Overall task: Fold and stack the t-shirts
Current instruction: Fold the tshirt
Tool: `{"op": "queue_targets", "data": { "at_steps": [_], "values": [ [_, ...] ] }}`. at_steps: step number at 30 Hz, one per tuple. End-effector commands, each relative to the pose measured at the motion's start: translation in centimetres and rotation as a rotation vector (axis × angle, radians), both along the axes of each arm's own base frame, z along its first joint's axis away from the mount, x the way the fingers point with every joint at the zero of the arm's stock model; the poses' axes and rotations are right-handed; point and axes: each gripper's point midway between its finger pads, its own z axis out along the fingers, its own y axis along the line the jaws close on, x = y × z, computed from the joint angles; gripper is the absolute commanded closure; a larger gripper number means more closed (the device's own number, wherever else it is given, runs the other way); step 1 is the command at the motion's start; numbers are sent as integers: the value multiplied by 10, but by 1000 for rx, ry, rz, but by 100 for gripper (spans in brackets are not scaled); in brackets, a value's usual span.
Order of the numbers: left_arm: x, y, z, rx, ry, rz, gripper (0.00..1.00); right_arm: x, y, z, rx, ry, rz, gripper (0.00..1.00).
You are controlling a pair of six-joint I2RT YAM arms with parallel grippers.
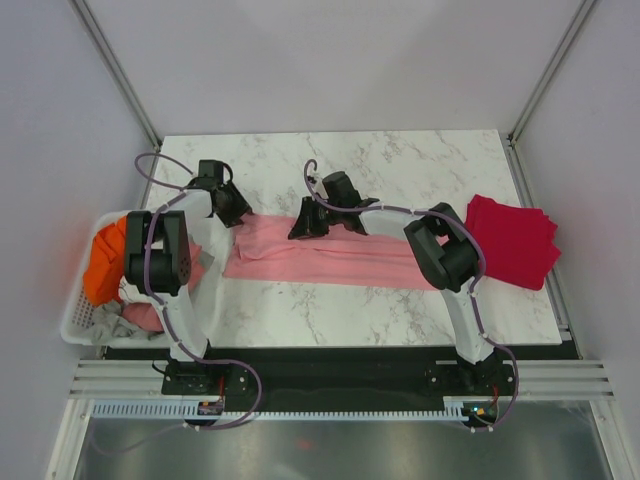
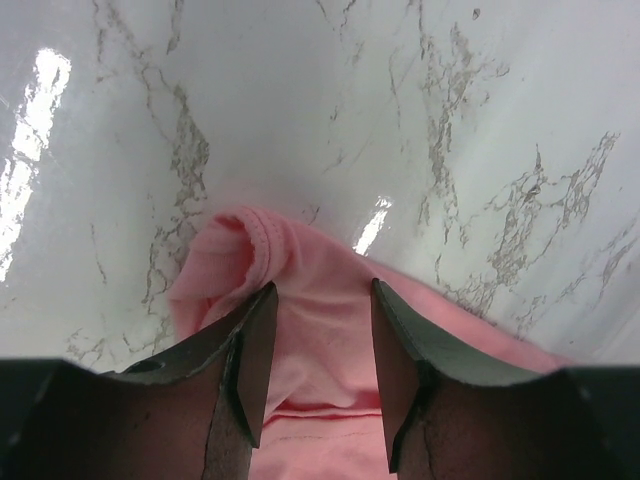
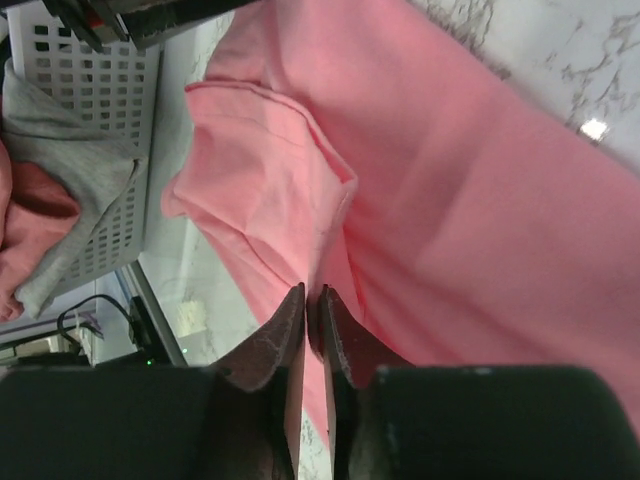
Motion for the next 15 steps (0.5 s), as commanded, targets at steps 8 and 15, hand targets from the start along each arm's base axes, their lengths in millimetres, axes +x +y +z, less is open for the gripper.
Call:
{"op": "queue_targets", "data": {
  "at_steps": [8,15],
  "values": [
    [-5,11,-9,66,46,3,50,-51,-21,12,1,-2,150,84],
    [-5,14,-5,81,39,2,50,-72,-38,17,-23,8,162,53]
  ]
}}
